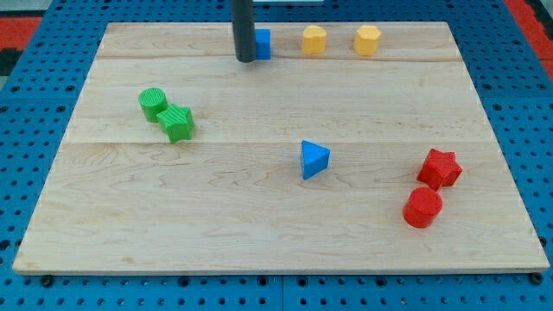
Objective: Push the green circle to the left of the blue cube
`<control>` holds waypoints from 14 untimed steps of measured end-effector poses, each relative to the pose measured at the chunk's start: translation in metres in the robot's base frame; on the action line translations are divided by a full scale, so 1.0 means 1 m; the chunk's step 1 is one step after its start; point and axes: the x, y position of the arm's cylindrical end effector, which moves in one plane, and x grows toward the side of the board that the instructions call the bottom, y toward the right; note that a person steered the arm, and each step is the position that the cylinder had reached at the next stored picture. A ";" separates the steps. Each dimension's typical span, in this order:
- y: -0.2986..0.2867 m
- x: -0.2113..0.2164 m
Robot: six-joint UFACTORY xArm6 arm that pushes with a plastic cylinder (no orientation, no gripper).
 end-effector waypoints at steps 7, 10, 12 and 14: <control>-0.182 0.138; -0.117 0.126; -0.113 0.081; -0.112 0.045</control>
